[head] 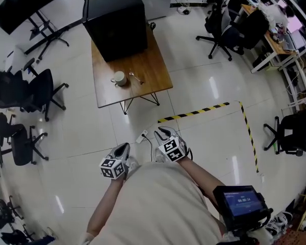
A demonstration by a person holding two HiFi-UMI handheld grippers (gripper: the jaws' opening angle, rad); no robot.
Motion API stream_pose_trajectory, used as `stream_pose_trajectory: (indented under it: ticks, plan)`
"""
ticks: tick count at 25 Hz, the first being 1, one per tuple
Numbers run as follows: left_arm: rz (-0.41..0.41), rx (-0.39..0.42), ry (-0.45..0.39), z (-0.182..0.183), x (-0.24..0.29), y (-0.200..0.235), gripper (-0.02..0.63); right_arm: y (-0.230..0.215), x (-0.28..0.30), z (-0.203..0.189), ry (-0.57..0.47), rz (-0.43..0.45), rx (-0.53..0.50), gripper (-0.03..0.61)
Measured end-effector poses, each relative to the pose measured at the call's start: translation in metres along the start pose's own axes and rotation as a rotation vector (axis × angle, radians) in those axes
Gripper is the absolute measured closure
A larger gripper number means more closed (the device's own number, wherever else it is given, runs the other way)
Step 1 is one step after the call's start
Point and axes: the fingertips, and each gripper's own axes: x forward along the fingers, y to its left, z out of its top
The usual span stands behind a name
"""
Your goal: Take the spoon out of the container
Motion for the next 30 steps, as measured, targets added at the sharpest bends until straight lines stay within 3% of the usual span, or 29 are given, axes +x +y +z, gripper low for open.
stream_pose_trajectory:
  ticks: [5, 10, 16, 30]
  plan:
    - [0.035, -0.029, -0.020, -0.002, 0.017, -0.020, 0.614, 0.004, -0.007, -0.005, 0.024, 0.072, -0.111, 0.491]
    - [0.050, -0.039, -0.025, -0.021, 0.022, -0.034, 0.614, -0.009, -0.013, -0.013, 0.026, 0.080, -0.105, 0.492]
    - [0.067, -0.063, -0.034, -0.025, 0.026, -0.038, 0.614, -0.028, -0.021, -0.022, 0.033, 0.047, -0.111, 0.548]
    - [0.034, -0.020, 0.000, -0.022, 0.042, -0.047, 0.614, -0.049, -0.024, -0.034, 0.022, 0.016, -0.058, 0.548]
